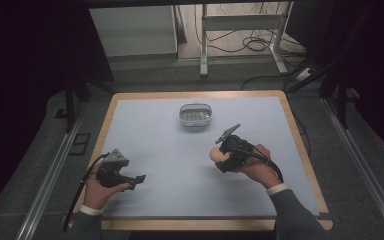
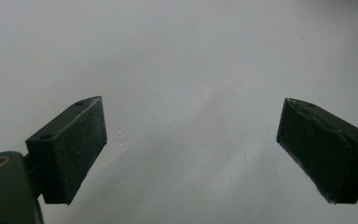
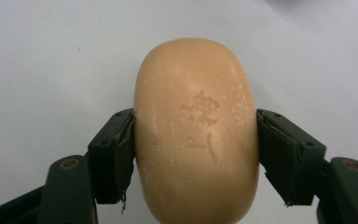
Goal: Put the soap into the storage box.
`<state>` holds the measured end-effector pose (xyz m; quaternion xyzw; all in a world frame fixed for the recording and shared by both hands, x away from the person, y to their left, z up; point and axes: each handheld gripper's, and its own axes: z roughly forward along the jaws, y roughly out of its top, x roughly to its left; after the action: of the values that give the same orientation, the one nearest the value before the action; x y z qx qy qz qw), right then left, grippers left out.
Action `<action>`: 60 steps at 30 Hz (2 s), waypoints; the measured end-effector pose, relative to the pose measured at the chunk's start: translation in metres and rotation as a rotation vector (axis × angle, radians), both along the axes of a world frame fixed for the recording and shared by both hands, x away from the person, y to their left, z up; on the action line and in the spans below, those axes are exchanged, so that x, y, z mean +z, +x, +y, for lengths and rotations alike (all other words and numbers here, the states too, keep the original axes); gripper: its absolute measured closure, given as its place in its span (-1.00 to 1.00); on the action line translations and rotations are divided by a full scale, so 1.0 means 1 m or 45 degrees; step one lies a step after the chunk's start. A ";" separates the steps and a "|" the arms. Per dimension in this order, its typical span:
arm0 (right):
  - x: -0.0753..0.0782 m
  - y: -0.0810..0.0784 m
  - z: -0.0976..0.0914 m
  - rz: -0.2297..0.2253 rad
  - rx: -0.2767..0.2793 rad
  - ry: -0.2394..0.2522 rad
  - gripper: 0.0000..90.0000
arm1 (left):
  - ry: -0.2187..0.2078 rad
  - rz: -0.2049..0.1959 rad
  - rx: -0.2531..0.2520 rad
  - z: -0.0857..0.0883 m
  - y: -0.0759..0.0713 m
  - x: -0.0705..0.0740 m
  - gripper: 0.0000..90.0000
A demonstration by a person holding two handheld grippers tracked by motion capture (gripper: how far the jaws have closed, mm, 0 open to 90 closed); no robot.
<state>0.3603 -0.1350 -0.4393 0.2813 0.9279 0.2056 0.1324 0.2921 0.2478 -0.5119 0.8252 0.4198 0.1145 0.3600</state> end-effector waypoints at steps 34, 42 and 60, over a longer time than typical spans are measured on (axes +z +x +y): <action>0.015 0.036 0.009 -0.030 0.009 0.009 -0.28 | 0.010 0.010 -0.003 -0.002 0.001 -0.002 -0.81; 0.020 0.047 0.012 -0.024 0.010 0.015 -0.28 | 0.009 0.008 -0.003 -0.002 0.001 -0.002 -0.81; 0.022 0.062 0.013 -0.019 -0.006 0.025 -0.28 | 0.005 0.005 0.001 -0.003 0.001 -0.003 -0.81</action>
<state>0.4223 -0.1218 -0.4176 0.2832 0.9242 0.2164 0.1370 0.2934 0.2452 -0.5152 0.8260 0.4206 0.1137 0.3576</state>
